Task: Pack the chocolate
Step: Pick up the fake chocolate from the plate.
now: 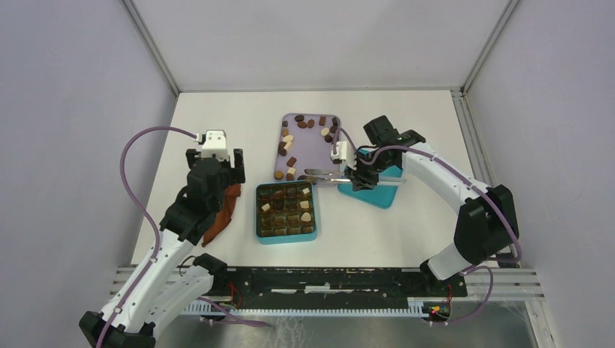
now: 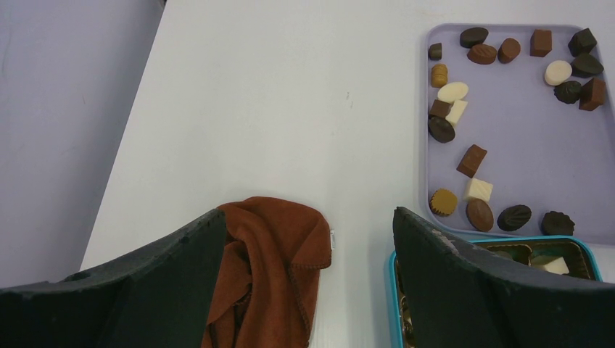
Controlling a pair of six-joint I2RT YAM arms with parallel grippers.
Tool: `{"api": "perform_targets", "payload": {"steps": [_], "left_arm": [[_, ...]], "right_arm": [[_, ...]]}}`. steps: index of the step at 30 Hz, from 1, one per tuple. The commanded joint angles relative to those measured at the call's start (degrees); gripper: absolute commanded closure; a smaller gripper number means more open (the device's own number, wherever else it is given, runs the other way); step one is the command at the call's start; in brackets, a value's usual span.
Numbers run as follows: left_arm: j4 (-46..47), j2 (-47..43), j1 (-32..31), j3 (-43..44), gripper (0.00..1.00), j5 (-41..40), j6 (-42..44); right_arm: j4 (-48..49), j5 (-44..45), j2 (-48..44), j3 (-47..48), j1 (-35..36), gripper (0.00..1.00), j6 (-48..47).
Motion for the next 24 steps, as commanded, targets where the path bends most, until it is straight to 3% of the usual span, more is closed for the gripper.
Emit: {"api": "perform_targets", "payload": {"steps": [1,11,24], "left_arm": [[2.2,-0.8,0.4,0.1,0.1,0.3,0.7],[2.2,-1.1,0.4,0.1,0.1,0.7,0.7],[2.2,-1.3,0.3,0.2,0.1,0.8,0.7]], "right_arm": [[4.9,4.4,2.1,4.0,-3.9,0.62,7.1],[6.9,22.5,9.8,12.4,-10.3,0.61,10.2],[2.9,25.5,20.8,23.1,-10.4,0.58,9.7]]}}
